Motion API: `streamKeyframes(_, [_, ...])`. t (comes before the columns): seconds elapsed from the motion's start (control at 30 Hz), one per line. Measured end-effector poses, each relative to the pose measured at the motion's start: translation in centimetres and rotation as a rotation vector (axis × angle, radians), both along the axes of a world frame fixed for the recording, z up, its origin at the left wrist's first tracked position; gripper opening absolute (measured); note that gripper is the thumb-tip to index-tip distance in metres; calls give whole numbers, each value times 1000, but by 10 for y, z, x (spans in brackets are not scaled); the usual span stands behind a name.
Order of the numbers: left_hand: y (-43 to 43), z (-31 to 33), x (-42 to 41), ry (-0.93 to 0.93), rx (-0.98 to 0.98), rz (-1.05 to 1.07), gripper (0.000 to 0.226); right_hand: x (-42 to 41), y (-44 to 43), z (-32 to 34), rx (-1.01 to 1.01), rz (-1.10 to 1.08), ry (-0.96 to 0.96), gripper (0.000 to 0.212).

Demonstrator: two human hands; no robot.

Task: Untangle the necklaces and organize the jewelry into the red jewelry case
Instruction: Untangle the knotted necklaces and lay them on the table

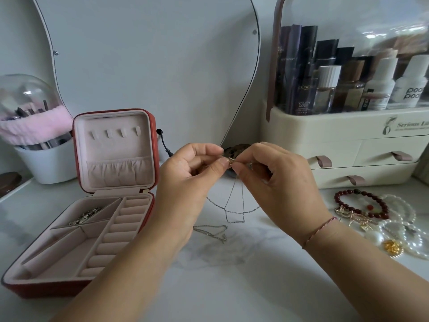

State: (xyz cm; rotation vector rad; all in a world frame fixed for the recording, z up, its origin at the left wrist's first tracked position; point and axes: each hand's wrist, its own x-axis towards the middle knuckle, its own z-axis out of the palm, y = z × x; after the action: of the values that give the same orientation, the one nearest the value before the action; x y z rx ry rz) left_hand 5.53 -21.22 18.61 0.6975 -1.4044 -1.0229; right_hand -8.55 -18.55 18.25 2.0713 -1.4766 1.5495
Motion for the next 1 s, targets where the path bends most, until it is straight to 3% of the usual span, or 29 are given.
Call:
streamKeyframes(0.7, [-1,-5,3,-294,-226,-33,16,-10,-4,5,291,287,-562,17])
streamKeyframes(1.0, [-1,-4,2,-303,-55,-93,22,-15,-4,7,439,456,-847,12])
